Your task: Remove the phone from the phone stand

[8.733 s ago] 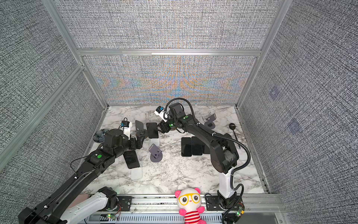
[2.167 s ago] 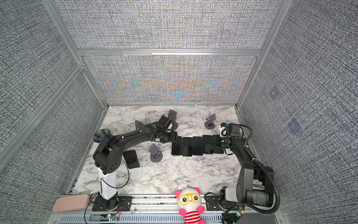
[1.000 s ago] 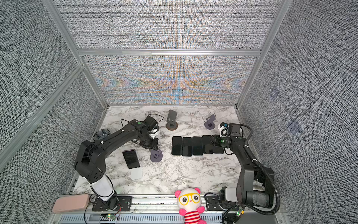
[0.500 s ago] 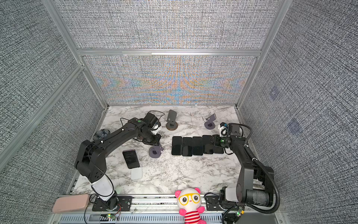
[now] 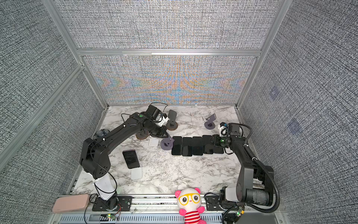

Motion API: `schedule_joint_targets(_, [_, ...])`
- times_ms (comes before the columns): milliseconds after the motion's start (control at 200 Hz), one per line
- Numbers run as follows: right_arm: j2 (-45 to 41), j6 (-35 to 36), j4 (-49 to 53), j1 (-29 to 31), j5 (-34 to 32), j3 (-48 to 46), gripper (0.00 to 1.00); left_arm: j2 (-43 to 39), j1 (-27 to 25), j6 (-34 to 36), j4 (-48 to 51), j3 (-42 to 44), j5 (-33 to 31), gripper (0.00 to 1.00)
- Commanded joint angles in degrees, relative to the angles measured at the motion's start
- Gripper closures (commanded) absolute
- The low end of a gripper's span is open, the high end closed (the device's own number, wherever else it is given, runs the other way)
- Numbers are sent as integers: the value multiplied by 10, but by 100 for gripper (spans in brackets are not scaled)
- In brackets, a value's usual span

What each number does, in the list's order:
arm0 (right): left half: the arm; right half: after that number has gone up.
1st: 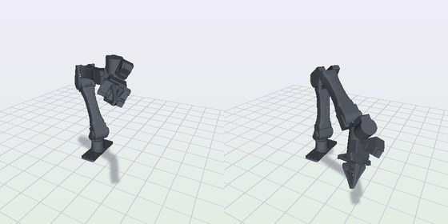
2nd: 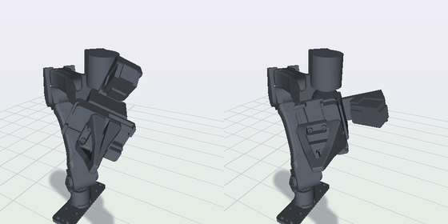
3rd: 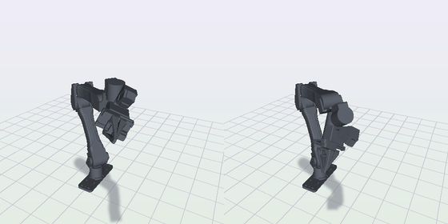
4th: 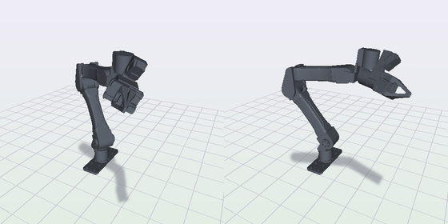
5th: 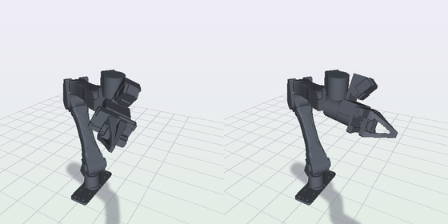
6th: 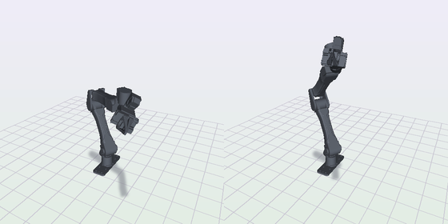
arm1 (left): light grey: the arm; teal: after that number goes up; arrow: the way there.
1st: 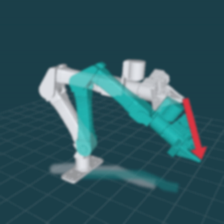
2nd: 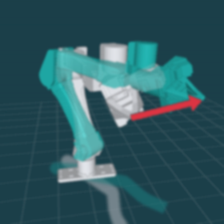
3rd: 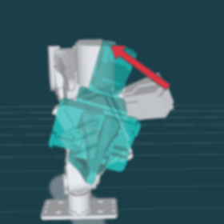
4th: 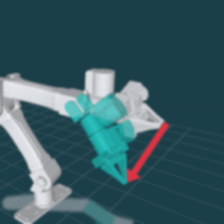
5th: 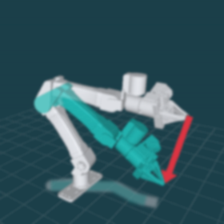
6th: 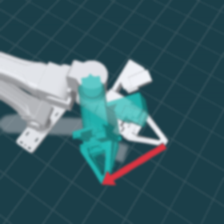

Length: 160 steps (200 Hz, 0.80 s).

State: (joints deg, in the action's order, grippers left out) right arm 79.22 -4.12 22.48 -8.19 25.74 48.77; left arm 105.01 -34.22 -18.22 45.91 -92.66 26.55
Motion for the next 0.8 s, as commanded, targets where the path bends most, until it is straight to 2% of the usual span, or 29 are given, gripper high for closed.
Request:
schedule_joint_targets(0, [-3, 3, 4, 0, -5, 3, 55, 8, 9, 4, -32, -45, 25, 100])
schedule_joint_targets(180, [-8, 4, 10, 1, -5, 3, 55, 40, 56, 0, -33, -141, 33, 100])
schedule_joint_targets(370, [-20, 3, 14, 1, -3, 1, 55, 58, 118, -27, -131, -160, 41, 100])
schedule_joint_targets(480, [-19, 6, 19, 1, -6, 4, 55, 92, 146, -32, -121, -200, 34, 100])
schedule_joint_targets(680, [-20, 7, 20, 0, -6, 4, 55, 193, 158, -34, -70, -293, 37, 100])
schedule_joint_targets(795, [-20, 8, 21, 0, -7, 4, 55, 218, 158, -53, -80, -293, 26, 100])
